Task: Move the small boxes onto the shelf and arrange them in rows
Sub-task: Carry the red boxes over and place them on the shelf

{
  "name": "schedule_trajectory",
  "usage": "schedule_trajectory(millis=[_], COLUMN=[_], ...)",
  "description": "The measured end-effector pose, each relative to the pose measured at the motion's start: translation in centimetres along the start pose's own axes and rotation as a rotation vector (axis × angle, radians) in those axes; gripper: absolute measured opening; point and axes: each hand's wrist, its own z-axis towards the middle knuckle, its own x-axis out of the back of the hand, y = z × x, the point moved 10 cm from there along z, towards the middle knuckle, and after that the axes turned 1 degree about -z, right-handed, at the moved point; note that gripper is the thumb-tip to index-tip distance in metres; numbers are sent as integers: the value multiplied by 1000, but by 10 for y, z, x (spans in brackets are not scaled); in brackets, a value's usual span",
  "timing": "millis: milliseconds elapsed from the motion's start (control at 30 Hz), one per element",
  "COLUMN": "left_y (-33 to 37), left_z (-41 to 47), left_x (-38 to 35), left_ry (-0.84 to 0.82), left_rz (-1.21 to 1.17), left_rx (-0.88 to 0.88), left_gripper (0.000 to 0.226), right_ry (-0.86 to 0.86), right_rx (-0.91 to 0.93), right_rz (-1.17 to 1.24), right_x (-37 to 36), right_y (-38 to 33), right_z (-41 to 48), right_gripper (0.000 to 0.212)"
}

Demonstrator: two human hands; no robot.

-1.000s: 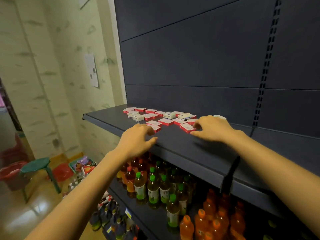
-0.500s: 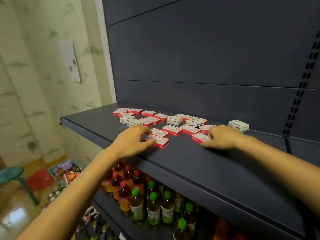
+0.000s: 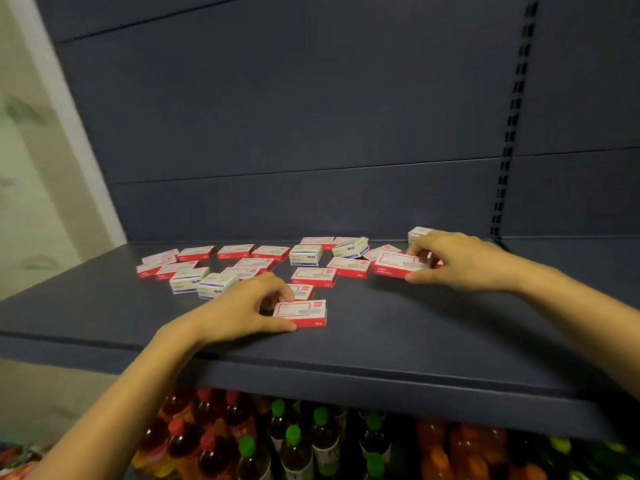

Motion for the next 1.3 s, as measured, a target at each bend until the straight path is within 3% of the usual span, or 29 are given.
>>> schedule_trajectory(millis=[167, 267, 567, 700, 1000, 1300], left_y=[6, 28, 162, 228, 391, 526], left_z=[8, 11, 34, 45, 41, 40], left_x=[-2, 1, 1, -23, -99, -176], left_ry=[-69, -18, 188, 163, 65, 81], left_rz=[65, 156, 65, 19, -106, -168], left_rx=[-104, -220, -570, -672, -779, -780], left_gripper=[35, 35, 32, 32, 32, 39], right_ry=[36, 58, 155, 195, 230, 242], right_rx=[-107, -166, -357, -446, -543, -578], right_rz=[-9, -27, -97, -100, -122, -109], right_x=[1, 5, 39, 58, 99, 127], right_y=[5, 15, 67, 102, 193, 297], right_z=[-43, -71, -165, -217, -353, -477], right_gripper=[44, 43, 41, 40, 42, 43])
